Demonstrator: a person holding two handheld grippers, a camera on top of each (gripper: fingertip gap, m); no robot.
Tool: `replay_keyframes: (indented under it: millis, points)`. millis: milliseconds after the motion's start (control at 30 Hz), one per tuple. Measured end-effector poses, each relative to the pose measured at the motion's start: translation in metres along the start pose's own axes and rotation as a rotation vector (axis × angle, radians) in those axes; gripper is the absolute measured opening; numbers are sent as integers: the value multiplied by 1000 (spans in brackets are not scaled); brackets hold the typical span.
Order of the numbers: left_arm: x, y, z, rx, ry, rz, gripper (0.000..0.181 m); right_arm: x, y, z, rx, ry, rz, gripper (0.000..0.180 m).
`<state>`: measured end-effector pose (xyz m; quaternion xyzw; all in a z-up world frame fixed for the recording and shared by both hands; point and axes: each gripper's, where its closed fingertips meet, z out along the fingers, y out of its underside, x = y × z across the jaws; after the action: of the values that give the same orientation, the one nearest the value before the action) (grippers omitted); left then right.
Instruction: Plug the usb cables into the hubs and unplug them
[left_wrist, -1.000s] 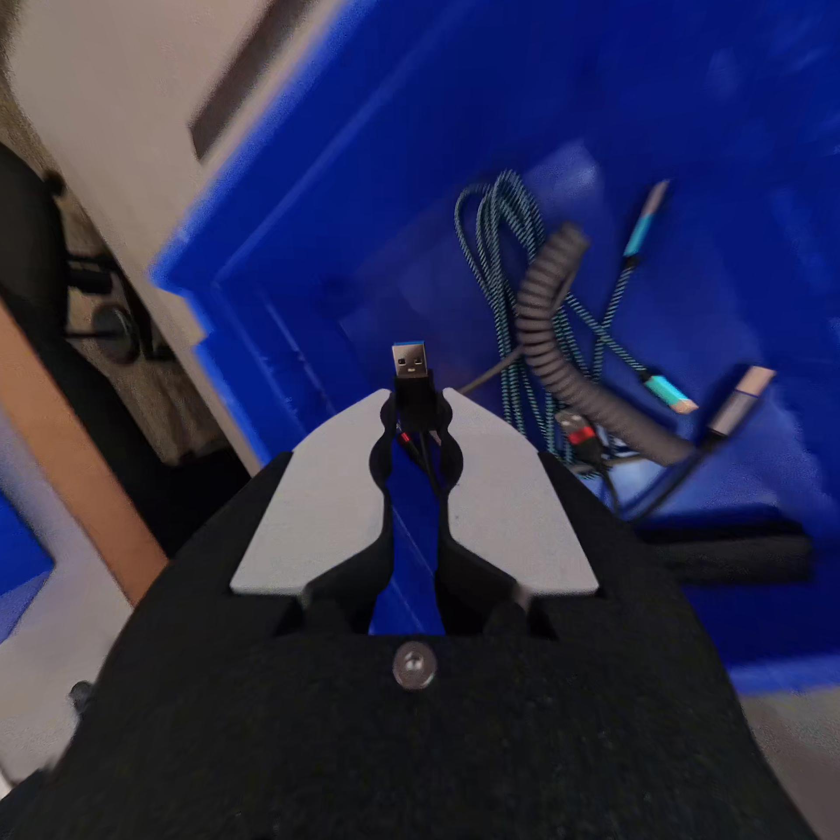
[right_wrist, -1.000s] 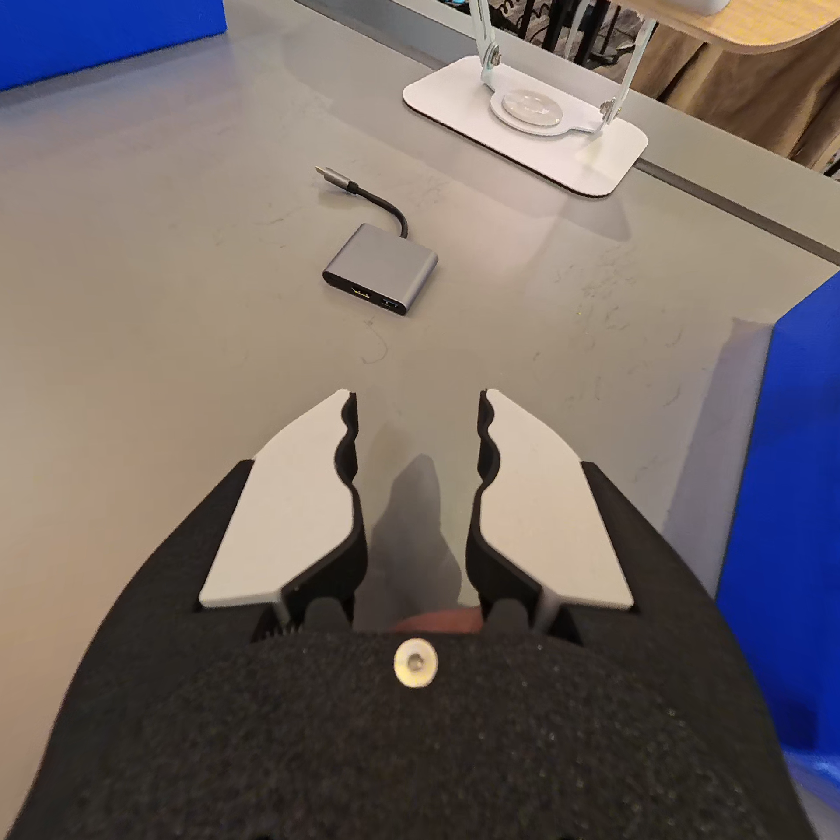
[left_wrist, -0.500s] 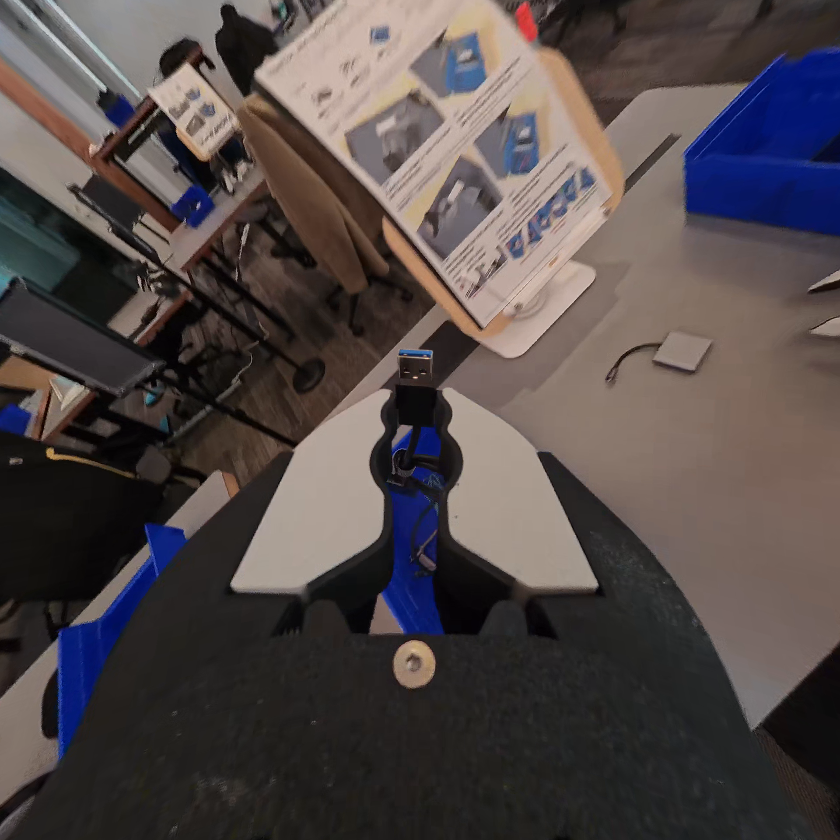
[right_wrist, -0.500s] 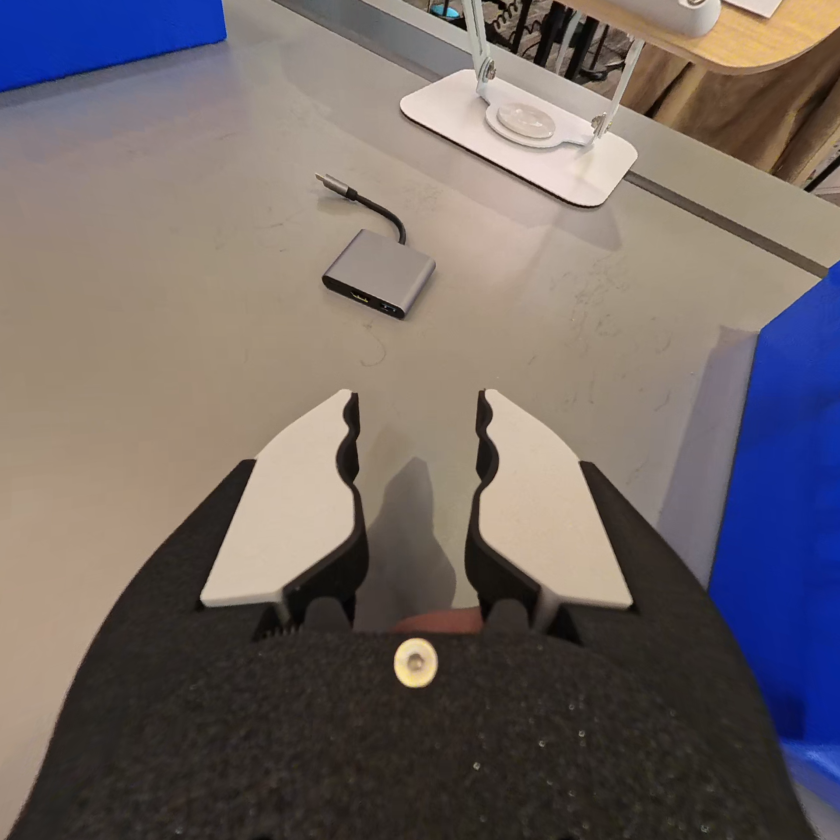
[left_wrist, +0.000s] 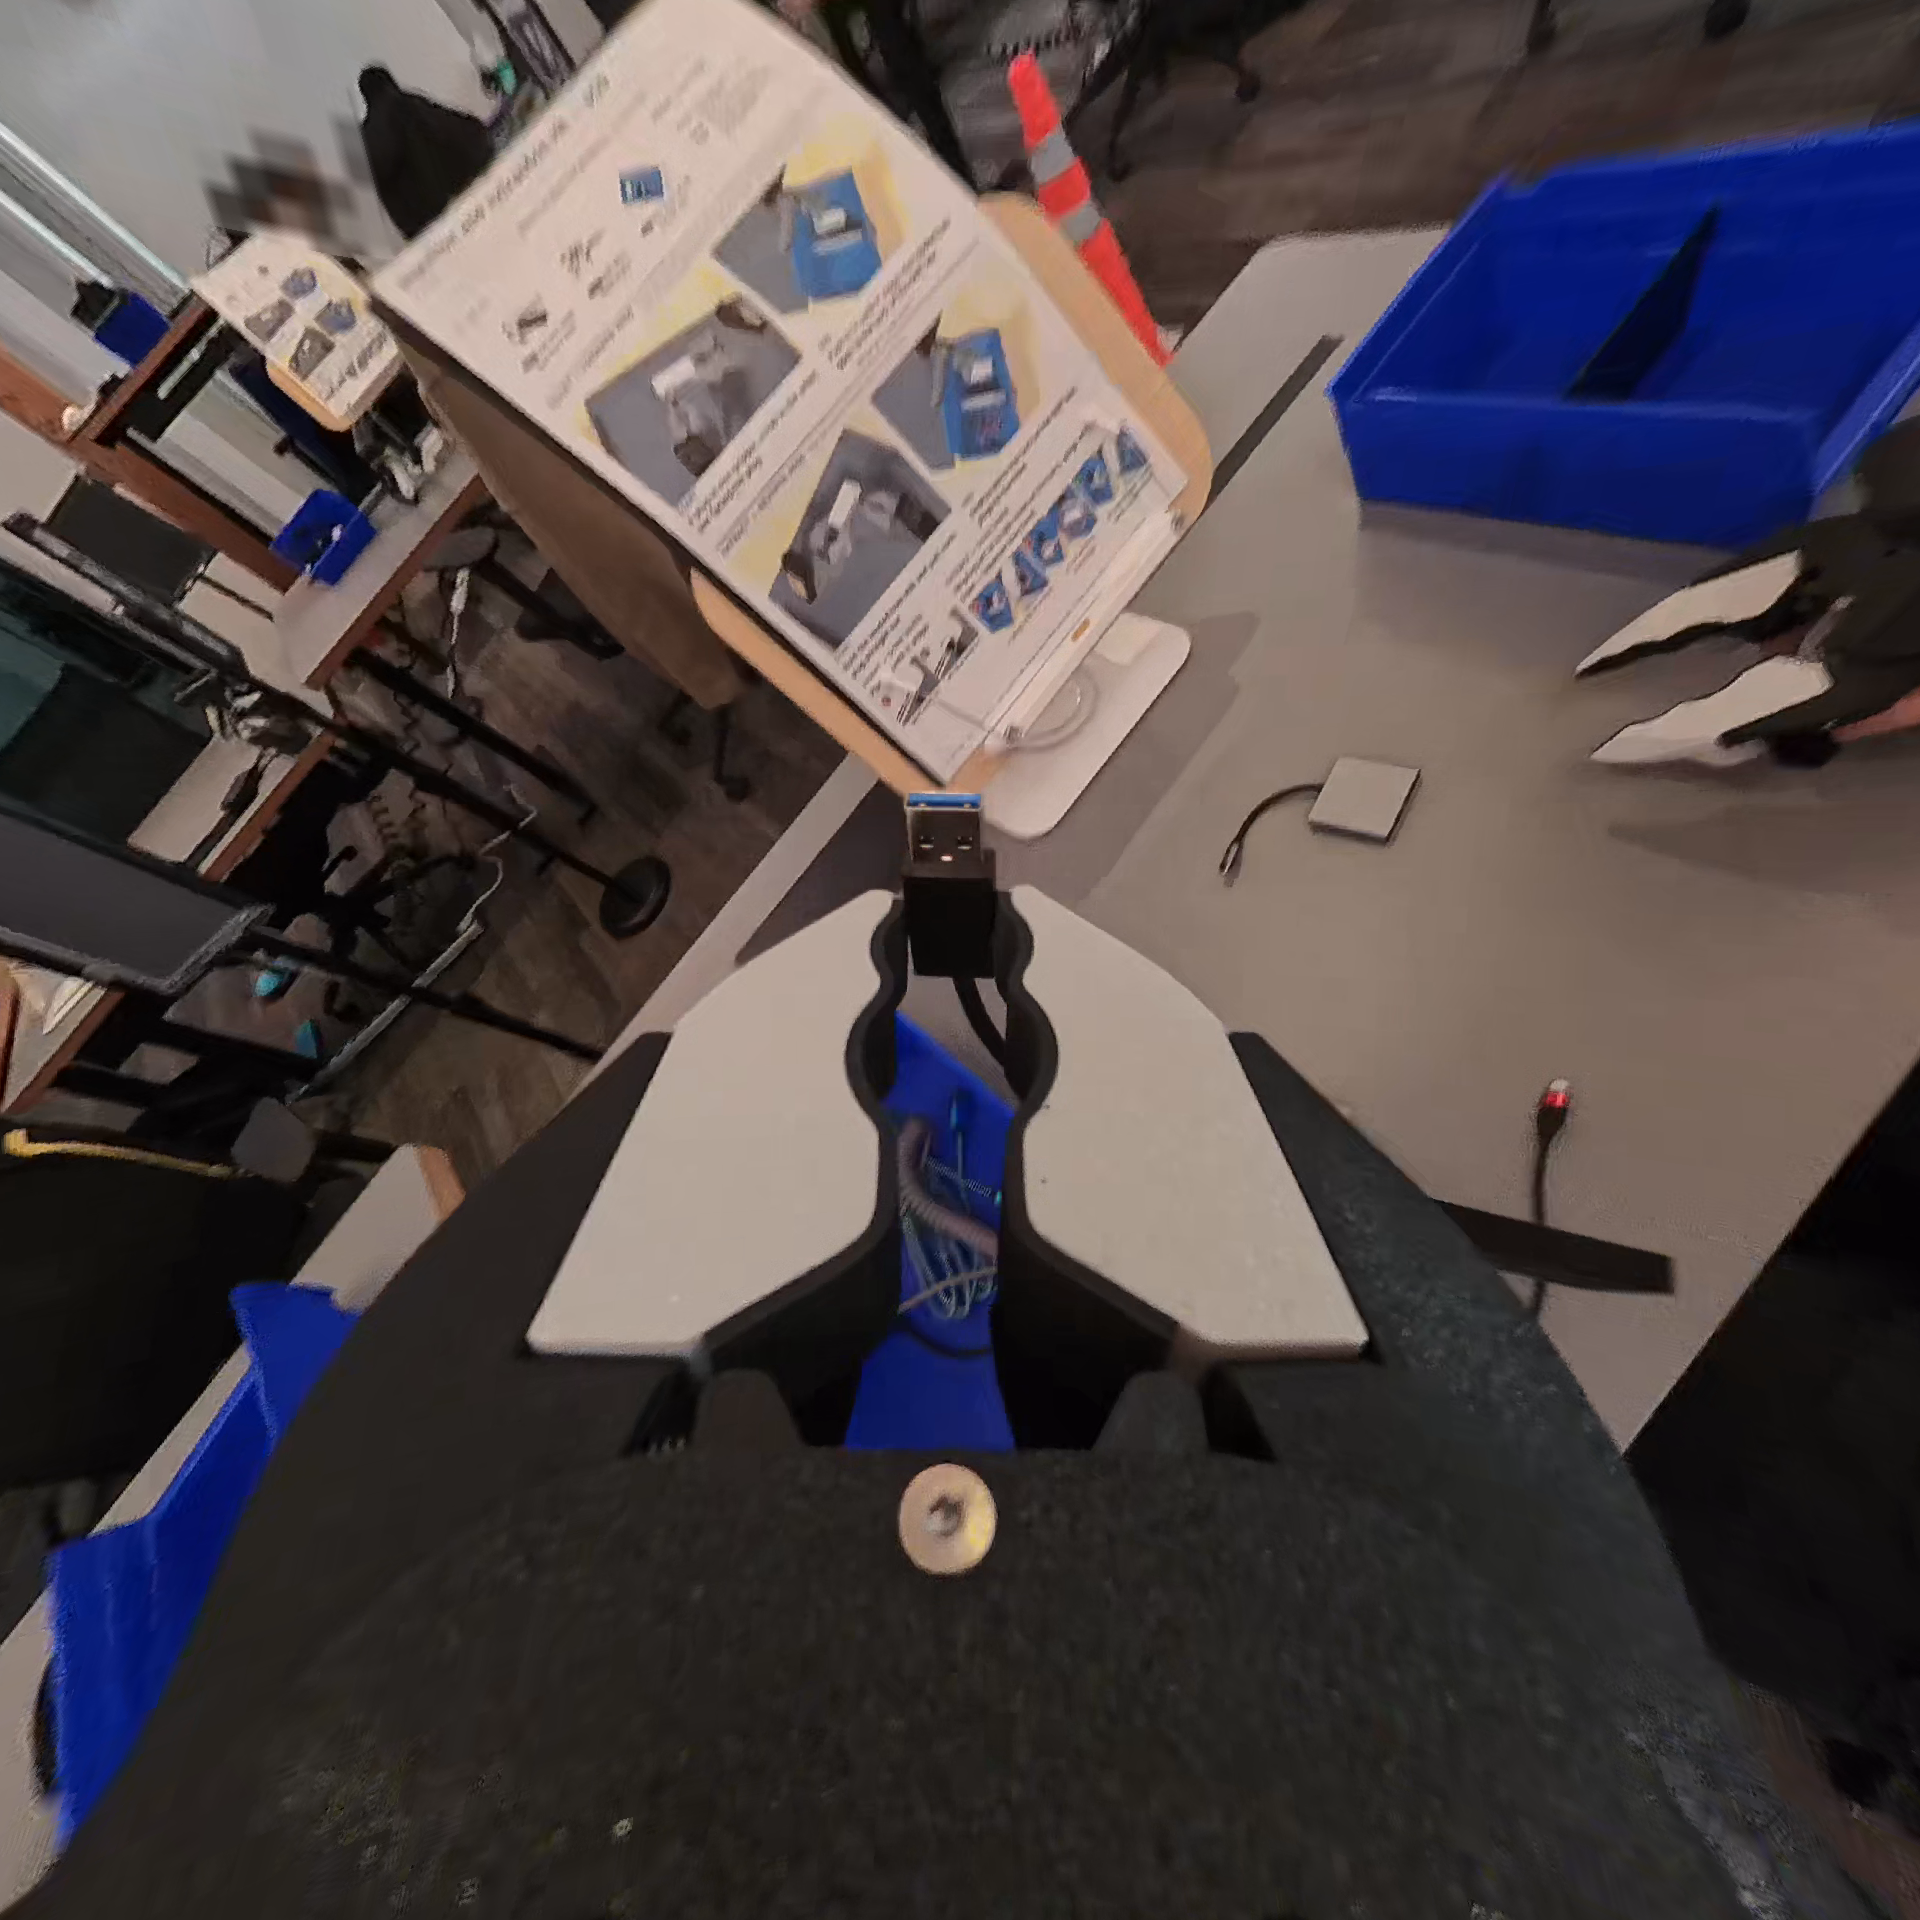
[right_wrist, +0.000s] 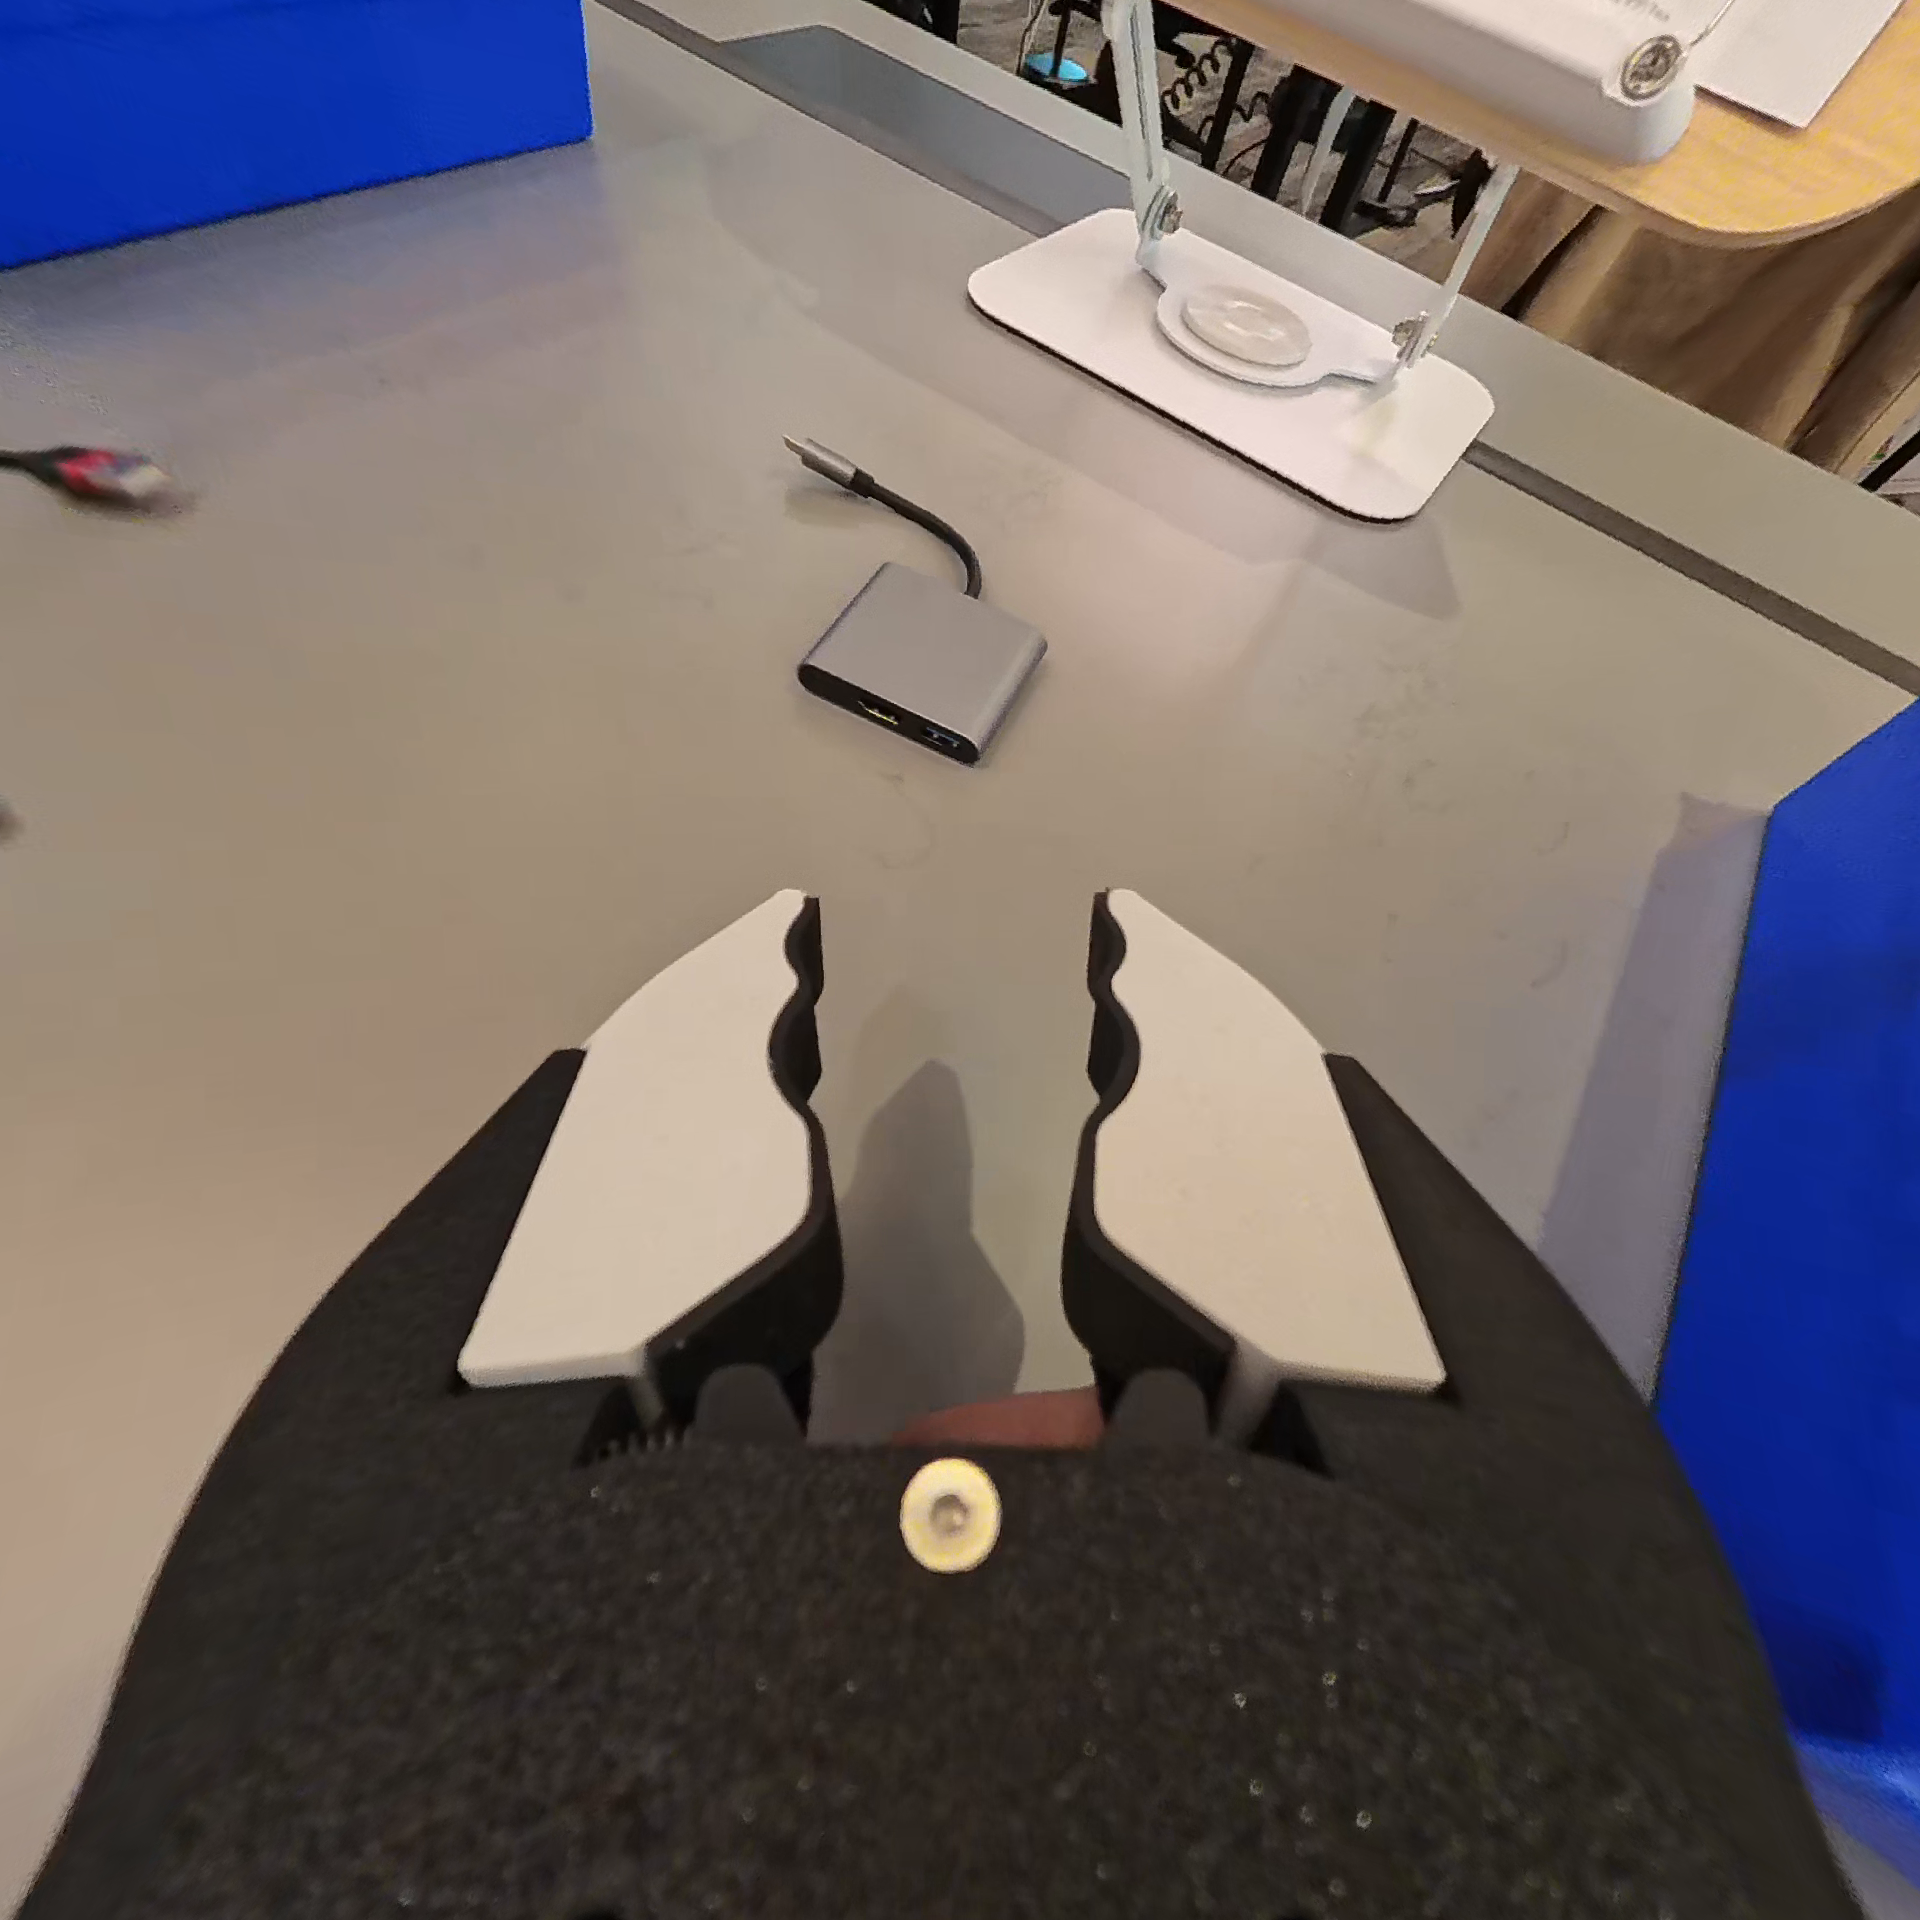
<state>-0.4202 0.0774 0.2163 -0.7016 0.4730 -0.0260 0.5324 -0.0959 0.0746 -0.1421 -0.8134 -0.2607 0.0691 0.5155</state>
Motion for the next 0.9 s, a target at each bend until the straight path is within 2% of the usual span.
replay_keyframes:
  millis: [167,300,533,667,900]
  points:
    - [-11,47,10,-180,-88,30,15,-1,1,2,-4,-3,0,49]
    - [-38,96,21,-343,-162,14,15,-1,4,4,-14,-4,0,49]
    - [-86,193,68,-563,-185,-91,16,0,5,4,-21,7,-13,49]
    - [-111,239,92,-642,-200,-149,15,2,6,4,-23,10,-11,49]
    - [-119,289,143,-684,-123,-294,16,2,6,4,-28,11,-13,49]
